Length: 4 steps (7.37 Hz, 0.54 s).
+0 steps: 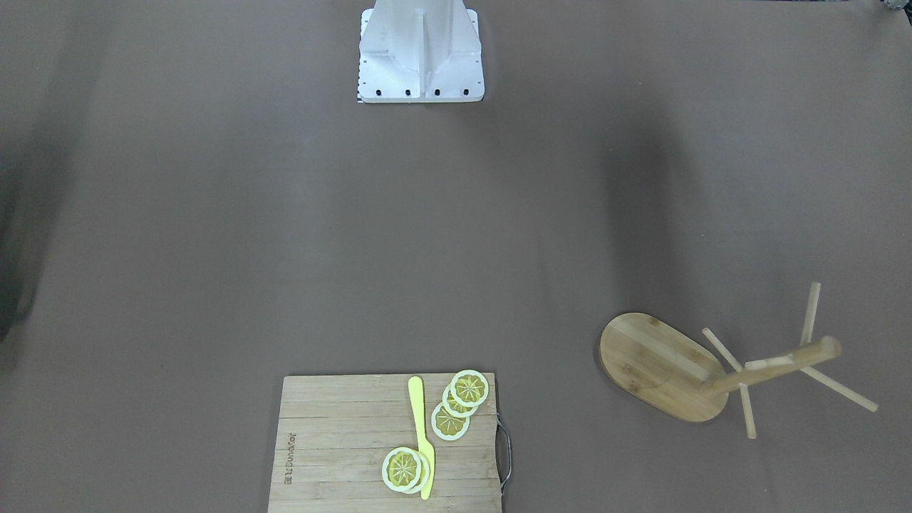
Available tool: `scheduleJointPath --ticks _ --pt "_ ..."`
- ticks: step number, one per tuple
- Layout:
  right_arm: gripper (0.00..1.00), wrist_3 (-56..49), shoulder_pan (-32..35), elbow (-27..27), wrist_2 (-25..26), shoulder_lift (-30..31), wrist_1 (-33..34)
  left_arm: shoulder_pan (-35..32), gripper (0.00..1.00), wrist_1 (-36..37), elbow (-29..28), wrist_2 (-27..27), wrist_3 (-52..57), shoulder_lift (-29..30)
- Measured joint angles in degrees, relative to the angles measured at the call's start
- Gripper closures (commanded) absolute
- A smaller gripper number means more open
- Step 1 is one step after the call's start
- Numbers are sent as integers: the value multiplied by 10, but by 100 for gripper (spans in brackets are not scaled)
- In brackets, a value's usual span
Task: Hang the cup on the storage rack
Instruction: 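Carry the blue mug with the right gripper toward the table center and lower it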
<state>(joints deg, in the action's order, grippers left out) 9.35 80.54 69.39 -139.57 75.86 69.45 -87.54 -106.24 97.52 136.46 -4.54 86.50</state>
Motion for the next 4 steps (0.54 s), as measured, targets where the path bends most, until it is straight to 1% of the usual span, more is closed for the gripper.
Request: scheduleJointPath --ticks 1,2,3,4 --pt "100 19 -23 48 -18 9 0 0 2 0 -1 7 0 0" --pt "100 46 -60 101 -23 15 0 0 2 0 -2 12 0 0" --pt "100 85 -111 160 -12 15 1 0 2 1 -2 14 0 1" --pt "100 144 -175 224 20 11 2 0 2 1 -2 15 0 1"
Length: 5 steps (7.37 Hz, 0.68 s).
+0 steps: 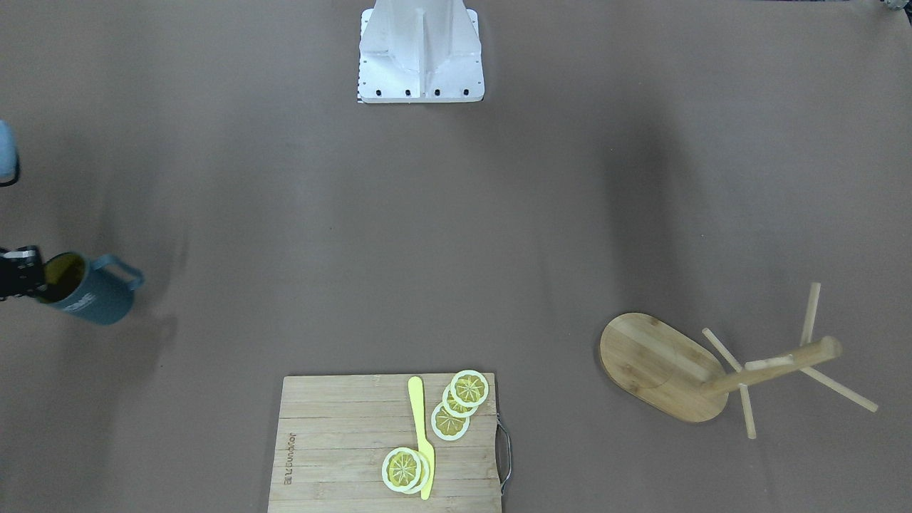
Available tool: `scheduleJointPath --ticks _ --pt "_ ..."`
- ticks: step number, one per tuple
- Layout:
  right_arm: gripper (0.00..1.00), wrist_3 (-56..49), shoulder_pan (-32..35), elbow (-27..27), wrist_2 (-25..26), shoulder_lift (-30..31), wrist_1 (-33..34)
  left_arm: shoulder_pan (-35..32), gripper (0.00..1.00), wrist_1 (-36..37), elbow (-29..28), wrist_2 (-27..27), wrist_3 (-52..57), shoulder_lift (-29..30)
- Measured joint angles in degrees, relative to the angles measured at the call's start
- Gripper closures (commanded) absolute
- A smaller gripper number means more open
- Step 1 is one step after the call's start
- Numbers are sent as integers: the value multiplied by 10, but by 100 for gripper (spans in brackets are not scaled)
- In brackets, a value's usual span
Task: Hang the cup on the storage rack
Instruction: 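Carry the blue mug with the right gripper toward the table center and lower it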
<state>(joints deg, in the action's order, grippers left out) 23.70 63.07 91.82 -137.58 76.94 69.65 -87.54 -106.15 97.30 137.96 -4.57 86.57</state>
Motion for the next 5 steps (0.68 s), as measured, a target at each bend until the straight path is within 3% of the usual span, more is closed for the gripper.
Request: scheduleJointPath --ticks 2,5 --pt "100 124 -149 81 111 -52 10 0 2 1 0 1 0 0" --pt "100 183 -281 89 223 -197 129 0 2 -2 0 4 1 0"
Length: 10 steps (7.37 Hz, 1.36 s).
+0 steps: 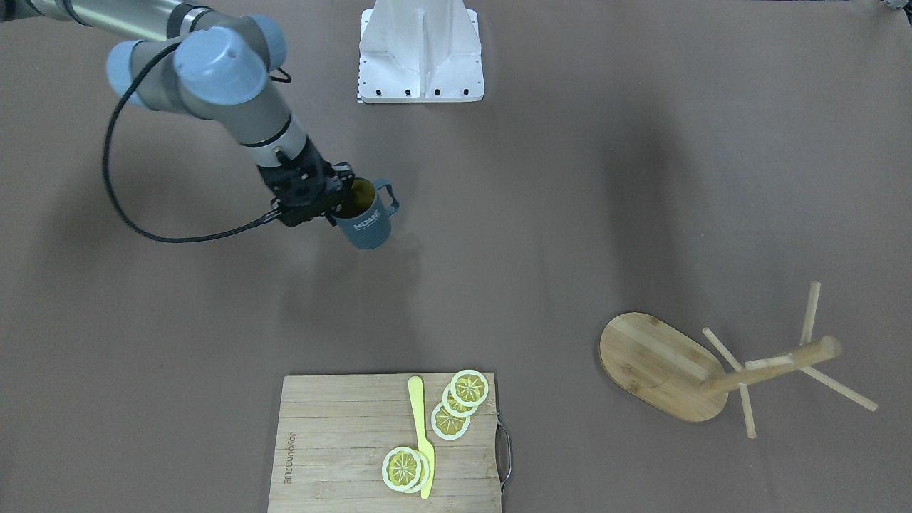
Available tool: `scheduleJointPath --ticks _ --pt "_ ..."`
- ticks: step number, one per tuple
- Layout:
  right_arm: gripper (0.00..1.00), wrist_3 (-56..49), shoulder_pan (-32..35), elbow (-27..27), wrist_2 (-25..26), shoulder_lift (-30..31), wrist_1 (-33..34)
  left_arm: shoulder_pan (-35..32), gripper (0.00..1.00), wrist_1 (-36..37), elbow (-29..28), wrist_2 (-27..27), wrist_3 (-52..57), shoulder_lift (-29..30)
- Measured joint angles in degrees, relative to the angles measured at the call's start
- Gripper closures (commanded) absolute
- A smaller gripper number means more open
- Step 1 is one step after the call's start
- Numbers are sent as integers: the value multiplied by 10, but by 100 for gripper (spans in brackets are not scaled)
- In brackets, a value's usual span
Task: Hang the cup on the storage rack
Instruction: 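Carry the blue mug with the right gripper toward the table center and lower it, then open the right gripper and withdraw it while the left arm reaches toward the mug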
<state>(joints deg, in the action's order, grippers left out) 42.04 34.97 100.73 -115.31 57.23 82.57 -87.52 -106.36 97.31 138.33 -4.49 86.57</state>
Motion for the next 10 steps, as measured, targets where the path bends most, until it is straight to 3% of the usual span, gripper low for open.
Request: scheduleJointPath --ticks 2,3,4,7,8,10 --pt "100 3 -36 -17 32 -40 27 0 2 -20 0 5 0 -2" --pt "90 3 -46 -38 40 -59 29 1 2 -28 0 6 -1 -4" --pt "1 3 -54 -54 47 -70 29 1 2 -31 1 8 -1 -6" --pt "0 3 -57 -61 48 -74 10 15 2 -41 6 27 -9 -6" --pt "0 3 -39 -52 29 -70 4 36 2 -73 17 37 -51 -6" --pt "0 -6 32 -14 -35 -22 1 107 4 -224 31 41 -215 -14"
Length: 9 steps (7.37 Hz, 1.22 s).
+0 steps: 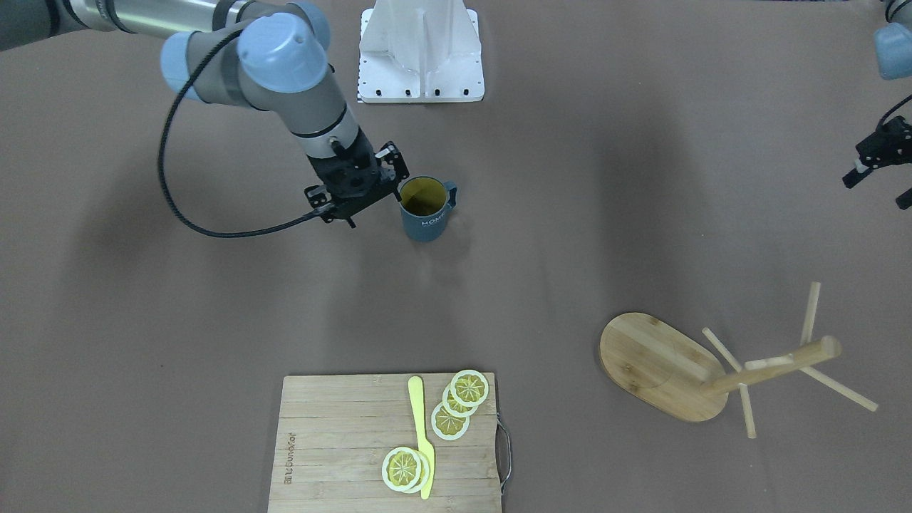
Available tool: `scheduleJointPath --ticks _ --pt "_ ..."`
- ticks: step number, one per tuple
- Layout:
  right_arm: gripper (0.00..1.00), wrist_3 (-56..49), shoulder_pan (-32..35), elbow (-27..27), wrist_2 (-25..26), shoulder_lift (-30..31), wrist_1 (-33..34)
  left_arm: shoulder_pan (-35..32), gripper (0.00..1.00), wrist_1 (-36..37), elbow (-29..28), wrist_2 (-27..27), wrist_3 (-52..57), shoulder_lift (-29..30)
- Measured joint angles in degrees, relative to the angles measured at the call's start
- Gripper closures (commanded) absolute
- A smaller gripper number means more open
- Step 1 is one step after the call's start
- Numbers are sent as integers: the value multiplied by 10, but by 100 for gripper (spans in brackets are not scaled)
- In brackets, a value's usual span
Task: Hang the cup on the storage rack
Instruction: 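Open the right gripper and withdraw it while the left arm reaches toward the mug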
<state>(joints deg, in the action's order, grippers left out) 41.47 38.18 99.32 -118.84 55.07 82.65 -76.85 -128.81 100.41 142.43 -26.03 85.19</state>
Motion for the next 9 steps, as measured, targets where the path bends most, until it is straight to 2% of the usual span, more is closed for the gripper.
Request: scheduleJointPath --ticks 1,2,3,4,5,6,8,9 --pt "0 -19 46 14 -35 35 0 46 10 -73 10 -7 -92 -1" --pt "0 -54 86 19 -57 65 1 102 15 -117 35 -35 -165 0" --pt "0 -93 115 19 -66 90 2 165 16 -136 63 -81 -210 12" --pt "0 -124 136 18 -68 112 2 225 21 -144 79 -127 -233 41" --pt "0 -148 156 16 -70 133 2 282 1 -146 83 -166 -242 83" --pt "0 -179 178 12 -75 155 2 334 1 -146 83 -210 -244 126" --pt "0 -250 227 -21 -97 177 1 435 8 -148 83 -329 -244 164" --pt "0 -296 256 -48 -108 182 1 492 3 -151 74 -389 -226 176"
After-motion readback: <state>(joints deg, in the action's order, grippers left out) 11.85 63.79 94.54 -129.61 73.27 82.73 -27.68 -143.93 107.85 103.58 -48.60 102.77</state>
